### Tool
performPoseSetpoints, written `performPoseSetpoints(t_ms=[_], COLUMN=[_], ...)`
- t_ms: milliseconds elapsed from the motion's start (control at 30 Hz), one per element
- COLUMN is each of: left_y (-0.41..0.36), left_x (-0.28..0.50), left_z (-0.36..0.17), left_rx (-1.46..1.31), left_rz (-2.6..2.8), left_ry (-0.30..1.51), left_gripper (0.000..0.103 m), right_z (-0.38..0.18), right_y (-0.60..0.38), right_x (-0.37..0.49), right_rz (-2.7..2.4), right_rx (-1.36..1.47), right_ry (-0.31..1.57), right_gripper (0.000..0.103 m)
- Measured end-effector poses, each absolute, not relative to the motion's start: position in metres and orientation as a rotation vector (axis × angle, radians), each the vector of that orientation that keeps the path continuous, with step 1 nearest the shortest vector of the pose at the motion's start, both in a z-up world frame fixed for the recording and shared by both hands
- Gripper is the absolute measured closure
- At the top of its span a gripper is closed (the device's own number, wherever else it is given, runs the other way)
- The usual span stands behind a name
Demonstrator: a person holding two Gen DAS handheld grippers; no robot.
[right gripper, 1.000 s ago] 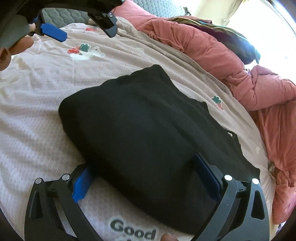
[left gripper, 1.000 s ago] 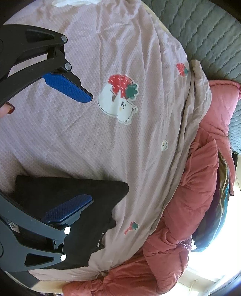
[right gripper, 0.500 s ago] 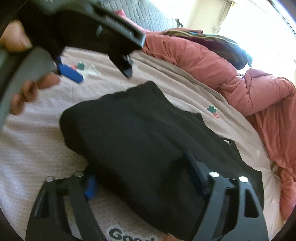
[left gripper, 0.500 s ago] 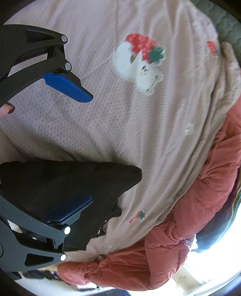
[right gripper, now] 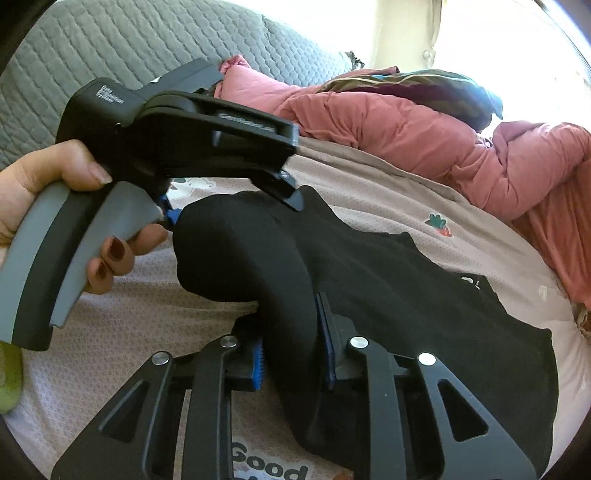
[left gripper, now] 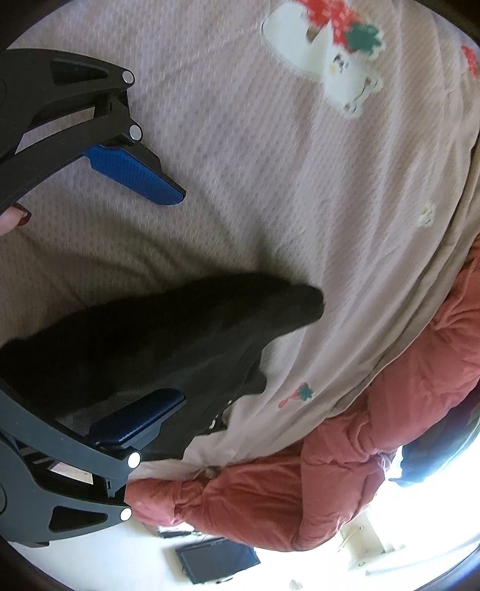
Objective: Fold small clothes
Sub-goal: 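Grasp the folded shirt's edge with the right tool and lift it, then fold the gripped edge over the shirt with the right tool and release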
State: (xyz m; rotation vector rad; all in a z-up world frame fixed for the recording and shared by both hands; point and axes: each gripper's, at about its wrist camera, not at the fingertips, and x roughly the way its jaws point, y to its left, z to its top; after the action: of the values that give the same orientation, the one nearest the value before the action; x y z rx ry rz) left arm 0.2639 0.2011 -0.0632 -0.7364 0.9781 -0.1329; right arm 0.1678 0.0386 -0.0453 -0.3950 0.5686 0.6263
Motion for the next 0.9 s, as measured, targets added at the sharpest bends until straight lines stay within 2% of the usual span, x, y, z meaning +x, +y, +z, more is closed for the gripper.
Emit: performPoseSetpoints(t_ms=[67, 233, 367, 467, 533, 567, 767, 900], left_y=[0.197, 0.188, 0.182, 0.179, 0.177, 0.176, 0.171, 0.156], left_x=[0.266, 0.269, 0.270, 0.270, 0.270, 0.270, 0.263, 0.256], left_z=[-0.066, -0.071, -0.074, -0.080, -0.082, -0.083, -0.070, -0.050], left_rx=[-0.746, -0.741, -0.784, -0.825, -0.812, -0.822, -0.805, -0.738], left_rz=[-0.150, -0.173, -0.229, -0.261, -0.256, -0.262, -0.244, -0.221], left_ry=[0.981, 0.984, 0.994, 1.006, 1.007, 1.006, 0.972, 0.937], left_gripper=[0.010, 0.024, 0.043, 0.044, 0.054, 0.066, 0.079, 0.083], right_z=[-0.046, -0.047, -0.047, -0.047, -0.047, -0.047, -0.045, -0.037], right_y=[0.038, 0.038, 0.038, 0.038, 0.039, 0.039, 0.036, 0.027], right_x=[0.168, 0.165, 0.163, 0.162, 0.160, 0.160, 0.156, 0.149], right_rz=[0.626, 0.623, 0.615, 0.609, 0.609, 0.608, 0.605, 0.587], right_rx=[-0.393, -0.399, -0.406, -0.411, -0.416, -0.418, -0.421, -0.419], right_ry=[0.567, 0.559, 0.548, 0.539, 0.539, 0.539, 0.522, 0.486], right_gripper=[0.081, 0.081, 0.081, 0.081, 0.081, 0.081, 0.082, 0.084])
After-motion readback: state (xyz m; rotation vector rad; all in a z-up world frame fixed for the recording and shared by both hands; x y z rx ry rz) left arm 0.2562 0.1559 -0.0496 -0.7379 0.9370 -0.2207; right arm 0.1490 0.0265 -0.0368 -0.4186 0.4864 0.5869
